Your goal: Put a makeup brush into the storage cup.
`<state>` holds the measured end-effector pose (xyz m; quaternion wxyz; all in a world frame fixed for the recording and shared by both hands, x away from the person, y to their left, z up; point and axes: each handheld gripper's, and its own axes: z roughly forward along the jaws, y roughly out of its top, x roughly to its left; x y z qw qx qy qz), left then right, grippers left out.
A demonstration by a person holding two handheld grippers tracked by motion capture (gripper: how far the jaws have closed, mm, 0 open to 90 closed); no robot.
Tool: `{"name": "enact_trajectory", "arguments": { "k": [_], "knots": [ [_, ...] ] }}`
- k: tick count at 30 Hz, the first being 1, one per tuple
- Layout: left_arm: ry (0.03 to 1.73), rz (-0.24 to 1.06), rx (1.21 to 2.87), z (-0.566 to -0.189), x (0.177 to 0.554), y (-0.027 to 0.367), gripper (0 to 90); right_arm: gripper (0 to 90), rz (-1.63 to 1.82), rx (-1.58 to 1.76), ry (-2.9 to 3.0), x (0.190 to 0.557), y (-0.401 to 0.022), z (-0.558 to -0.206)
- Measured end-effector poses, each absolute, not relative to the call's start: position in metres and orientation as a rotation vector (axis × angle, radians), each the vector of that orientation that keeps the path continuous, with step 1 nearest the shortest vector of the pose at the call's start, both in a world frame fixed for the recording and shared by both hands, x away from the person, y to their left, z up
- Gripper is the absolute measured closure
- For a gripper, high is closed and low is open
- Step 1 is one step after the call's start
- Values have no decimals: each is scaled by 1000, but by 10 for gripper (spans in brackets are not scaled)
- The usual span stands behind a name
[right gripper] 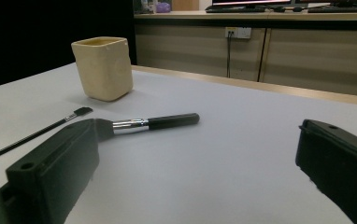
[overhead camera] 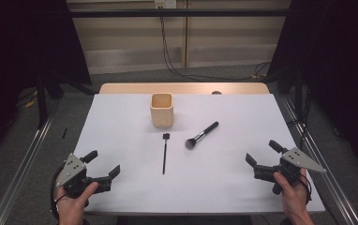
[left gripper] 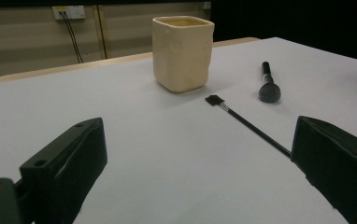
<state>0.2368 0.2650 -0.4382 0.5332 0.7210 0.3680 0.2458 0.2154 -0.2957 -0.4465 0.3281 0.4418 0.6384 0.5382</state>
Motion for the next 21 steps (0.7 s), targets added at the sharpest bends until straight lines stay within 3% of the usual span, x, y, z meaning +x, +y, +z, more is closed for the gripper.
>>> {"name": "enact_trajectory", "arguments": {
  "k": [21],
  "knots": [
    [863,568,1765,-435,241,247,38,0,1386,1133,1722,216,-289,-448]
  ]
}}
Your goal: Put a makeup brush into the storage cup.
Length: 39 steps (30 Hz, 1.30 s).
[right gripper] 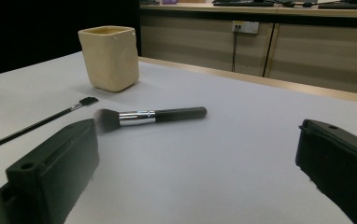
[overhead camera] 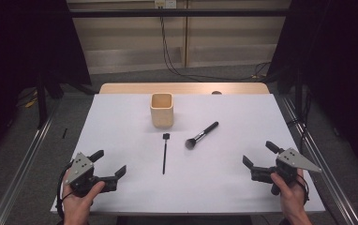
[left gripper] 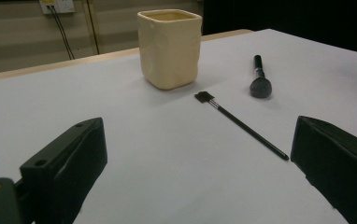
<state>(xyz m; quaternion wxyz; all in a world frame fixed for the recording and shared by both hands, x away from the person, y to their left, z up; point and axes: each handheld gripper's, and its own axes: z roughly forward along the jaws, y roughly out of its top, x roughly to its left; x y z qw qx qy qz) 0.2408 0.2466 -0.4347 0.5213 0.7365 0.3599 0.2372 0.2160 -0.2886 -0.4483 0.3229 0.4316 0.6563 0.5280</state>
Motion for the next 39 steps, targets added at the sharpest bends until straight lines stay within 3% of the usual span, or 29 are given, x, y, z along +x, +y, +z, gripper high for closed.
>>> {"name": "enact_trajectory", "arguments": {
  "k": [17,29,32,39],
  "knots": [
    [760,565,1805,-424,266,221,44,0,1390,1141,1745,218,-291,-450],
    [822,525,1702,-420,287,207,44,0,1382,1142,1758,220,-290,-451],
    [813,588,1718,-421,290,206,44,0,1389,1138,1759,219,-290,-450],
    [793,561,1722,-418,301,194,54,0,1391,1141,1755,220,-290,-450]
  ]
}}
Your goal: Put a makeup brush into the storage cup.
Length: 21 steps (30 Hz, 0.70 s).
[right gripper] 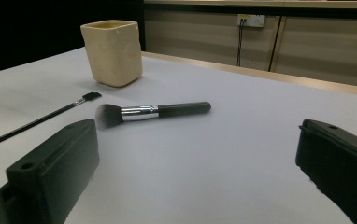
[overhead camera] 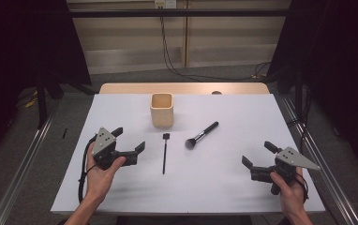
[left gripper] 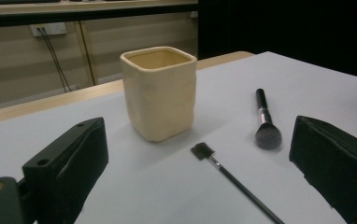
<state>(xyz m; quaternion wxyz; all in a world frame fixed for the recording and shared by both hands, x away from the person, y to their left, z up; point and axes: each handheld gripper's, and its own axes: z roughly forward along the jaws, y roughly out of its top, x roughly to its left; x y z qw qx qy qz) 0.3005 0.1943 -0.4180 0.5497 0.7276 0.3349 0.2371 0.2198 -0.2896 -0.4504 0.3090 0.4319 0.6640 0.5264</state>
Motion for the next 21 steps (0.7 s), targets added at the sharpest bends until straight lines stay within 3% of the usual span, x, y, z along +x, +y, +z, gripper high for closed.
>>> {"name": "enact_trajectory", "arguments": {
  "k": [21],
  "knots": [
    [724,533,1778,-399,331,151,45,0,1398,1147,1752,221,-290,-451]
  ]
}}
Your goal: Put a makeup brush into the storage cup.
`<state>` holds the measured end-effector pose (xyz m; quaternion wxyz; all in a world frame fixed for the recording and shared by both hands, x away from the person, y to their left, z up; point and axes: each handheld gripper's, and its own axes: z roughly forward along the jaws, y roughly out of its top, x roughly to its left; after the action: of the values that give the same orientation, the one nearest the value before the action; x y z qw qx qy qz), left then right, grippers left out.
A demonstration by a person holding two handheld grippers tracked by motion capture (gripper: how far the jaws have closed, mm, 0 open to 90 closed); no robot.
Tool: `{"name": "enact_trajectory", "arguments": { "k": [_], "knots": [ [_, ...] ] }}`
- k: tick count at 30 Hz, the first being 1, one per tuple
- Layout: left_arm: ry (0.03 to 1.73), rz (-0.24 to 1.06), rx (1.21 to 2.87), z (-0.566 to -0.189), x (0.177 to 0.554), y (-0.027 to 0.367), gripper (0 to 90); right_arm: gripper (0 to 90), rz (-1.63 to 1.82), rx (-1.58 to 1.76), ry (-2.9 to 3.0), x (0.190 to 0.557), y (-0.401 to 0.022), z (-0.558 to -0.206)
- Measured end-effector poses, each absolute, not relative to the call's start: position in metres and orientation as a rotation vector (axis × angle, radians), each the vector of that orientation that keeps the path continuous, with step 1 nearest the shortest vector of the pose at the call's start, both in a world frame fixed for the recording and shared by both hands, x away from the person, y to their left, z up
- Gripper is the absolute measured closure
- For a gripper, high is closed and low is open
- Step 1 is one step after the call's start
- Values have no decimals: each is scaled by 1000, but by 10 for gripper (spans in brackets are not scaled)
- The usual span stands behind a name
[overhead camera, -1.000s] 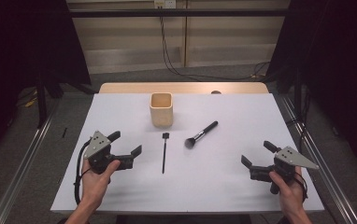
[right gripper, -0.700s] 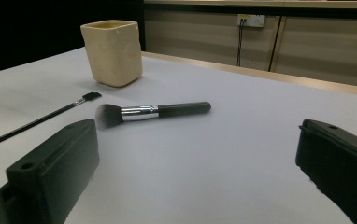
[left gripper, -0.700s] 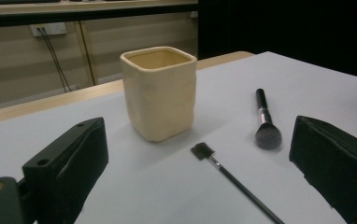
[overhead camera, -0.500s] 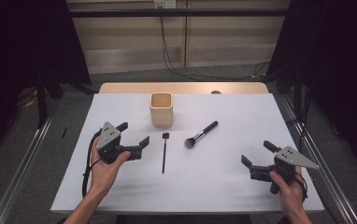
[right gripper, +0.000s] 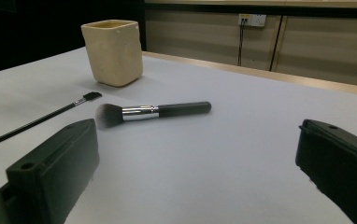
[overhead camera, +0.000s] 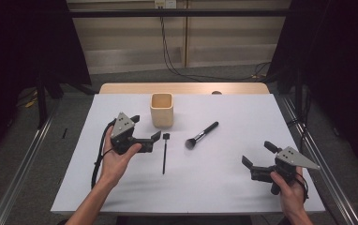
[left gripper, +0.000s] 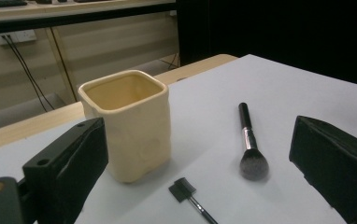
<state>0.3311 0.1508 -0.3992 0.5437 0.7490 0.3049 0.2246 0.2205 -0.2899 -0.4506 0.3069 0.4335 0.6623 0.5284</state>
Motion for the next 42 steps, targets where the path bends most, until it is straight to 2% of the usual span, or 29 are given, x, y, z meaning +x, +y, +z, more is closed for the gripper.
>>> {"name": "enact_trajectory", "arguments": {
  "k": [22,27,31,39,42],
  "knots": [
    [778,502,1868,-399,358,127,58,0,1393,1143,1769,221,-290,-451],
    [813,478,1931,-396,364,121,61,0,1393,1138,1770,221,-289,-451],
    [833,403,2015,-397,370,119,61,0,1391,1140,1770,221,-290,-451],
    [890,387,2137,-399,373,115,61,0,1391,1133,1782,221,-288,-451],
    [909,341,2187,-400,378,113,61,0,1391,1136,1782,222,-289,-452]
  ]
}}
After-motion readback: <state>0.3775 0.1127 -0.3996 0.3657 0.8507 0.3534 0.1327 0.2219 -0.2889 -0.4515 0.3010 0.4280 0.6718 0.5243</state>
